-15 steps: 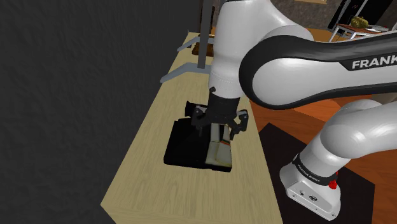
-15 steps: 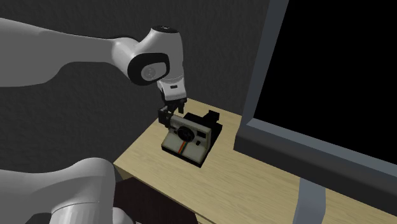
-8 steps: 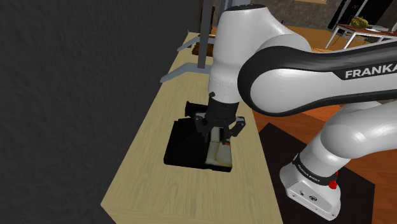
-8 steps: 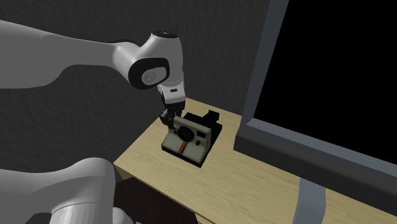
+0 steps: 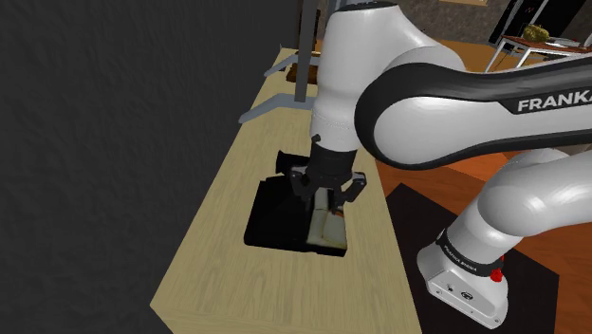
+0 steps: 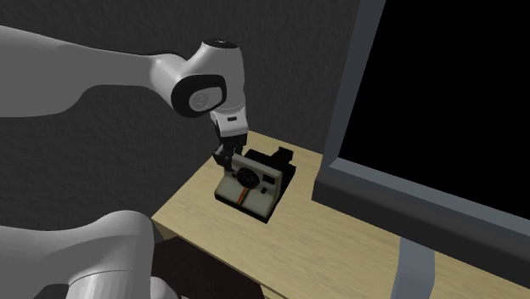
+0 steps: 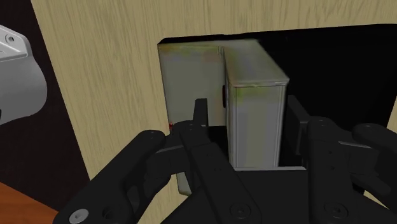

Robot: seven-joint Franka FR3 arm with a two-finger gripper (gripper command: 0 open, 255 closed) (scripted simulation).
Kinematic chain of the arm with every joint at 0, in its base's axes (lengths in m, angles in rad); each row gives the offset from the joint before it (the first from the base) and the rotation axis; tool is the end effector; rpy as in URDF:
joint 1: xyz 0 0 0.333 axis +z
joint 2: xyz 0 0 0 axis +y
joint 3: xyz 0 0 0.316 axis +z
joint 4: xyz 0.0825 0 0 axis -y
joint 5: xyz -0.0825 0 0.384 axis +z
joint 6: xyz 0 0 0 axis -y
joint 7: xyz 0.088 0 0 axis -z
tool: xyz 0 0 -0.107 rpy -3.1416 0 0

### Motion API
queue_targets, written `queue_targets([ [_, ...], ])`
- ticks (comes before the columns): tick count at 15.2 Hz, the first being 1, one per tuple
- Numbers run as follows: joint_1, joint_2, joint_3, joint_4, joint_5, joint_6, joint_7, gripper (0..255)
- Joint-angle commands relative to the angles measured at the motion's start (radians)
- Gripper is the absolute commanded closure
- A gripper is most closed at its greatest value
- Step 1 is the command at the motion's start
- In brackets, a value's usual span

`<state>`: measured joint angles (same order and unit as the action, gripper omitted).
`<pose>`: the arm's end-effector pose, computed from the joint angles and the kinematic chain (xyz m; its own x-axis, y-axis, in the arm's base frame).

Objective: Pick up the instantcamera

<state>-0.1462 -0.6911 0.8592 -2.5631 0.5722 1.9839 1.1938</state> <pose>0.2762 0.2764 0.4055 0.6433 -0.7654 -0.0168 -0.7654 -0.6435 0.0124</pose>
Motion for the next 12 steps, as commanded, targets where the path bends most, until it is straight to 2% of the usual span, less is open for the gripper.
queue_targets([
  [1,0.002,-0.011,-0.017,0.017,-0.008,-0.027,0.000,255],
  [12,0.003,-0.051,-0.097,0.126,-0.058,-0.181,0.011,255],
])
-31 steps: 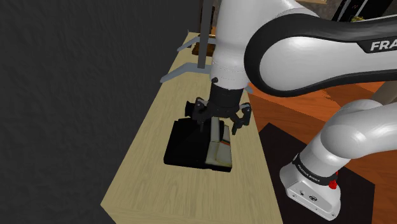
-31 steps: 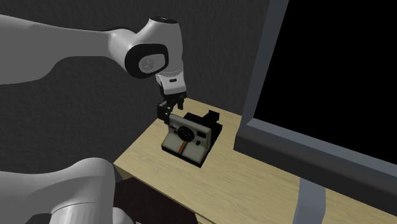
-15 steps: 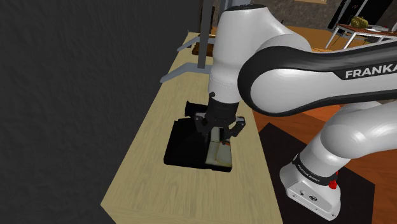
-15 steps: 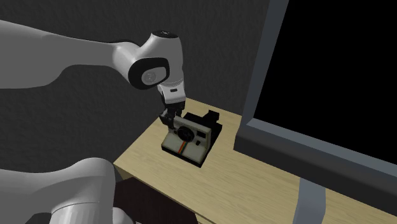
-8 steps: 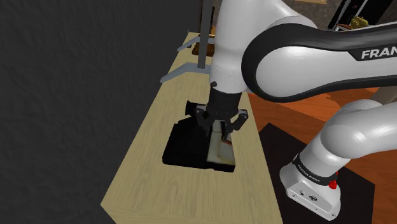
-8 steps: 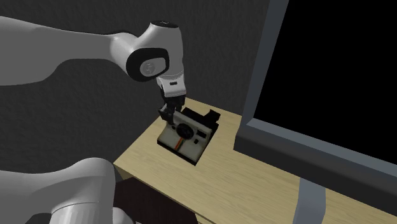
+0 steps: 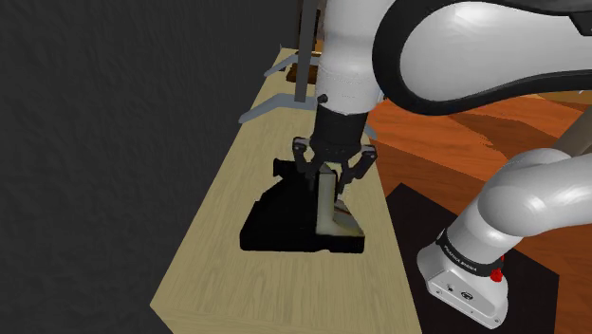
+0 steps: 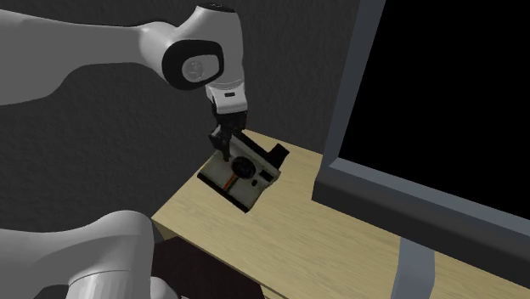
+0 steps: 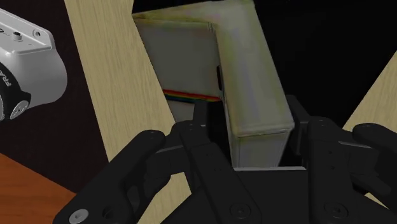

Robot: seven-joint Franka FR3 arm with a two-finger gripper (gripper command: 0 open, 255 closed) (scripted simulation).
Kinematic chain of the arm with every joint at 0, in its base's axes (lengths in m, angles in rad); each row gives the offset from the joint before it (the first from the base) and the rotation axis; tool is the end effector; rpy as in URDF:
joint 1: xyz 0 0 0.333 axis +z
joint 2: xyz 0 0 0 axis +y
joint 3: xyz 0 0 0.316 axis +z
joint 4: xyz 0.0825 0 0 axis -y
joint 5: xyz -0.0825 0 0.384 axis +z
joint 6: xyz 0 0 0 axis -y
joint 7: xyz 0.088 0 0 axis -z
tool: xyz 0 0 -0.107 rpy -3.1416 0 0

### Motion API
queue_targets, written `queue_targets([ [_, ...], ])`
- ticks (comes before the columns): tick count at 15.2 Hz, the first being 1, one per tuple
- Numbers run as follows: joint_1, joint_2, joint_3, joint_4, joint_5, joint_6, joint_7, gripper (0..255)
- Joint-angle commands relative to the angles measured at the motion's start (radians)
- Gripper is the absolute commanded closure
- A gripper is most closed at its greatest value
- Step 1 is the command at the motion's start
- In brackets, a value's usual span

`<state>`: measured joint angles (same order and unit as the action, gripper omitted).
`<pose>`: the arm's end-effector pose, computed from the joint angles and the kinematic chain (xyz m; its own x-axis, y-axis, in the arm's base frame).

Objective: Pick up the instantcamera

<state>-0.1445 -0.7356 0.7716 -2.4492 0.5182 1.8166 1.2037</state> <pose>0.2771 0.2761 0.4665 0.6434 -0.7653 -0.0181 -0.7651 -0.6437 0.0155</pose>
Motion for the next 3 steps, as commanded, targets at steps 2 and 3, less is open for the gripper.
queue_targets([
  [2,0.000,-0.008,-0.016,0.025,-0.009,-0.029,0.002,255],
  [3,0.000,-0.008,-0.016,0.025,-0.009,-0.030,0.002,255],
])
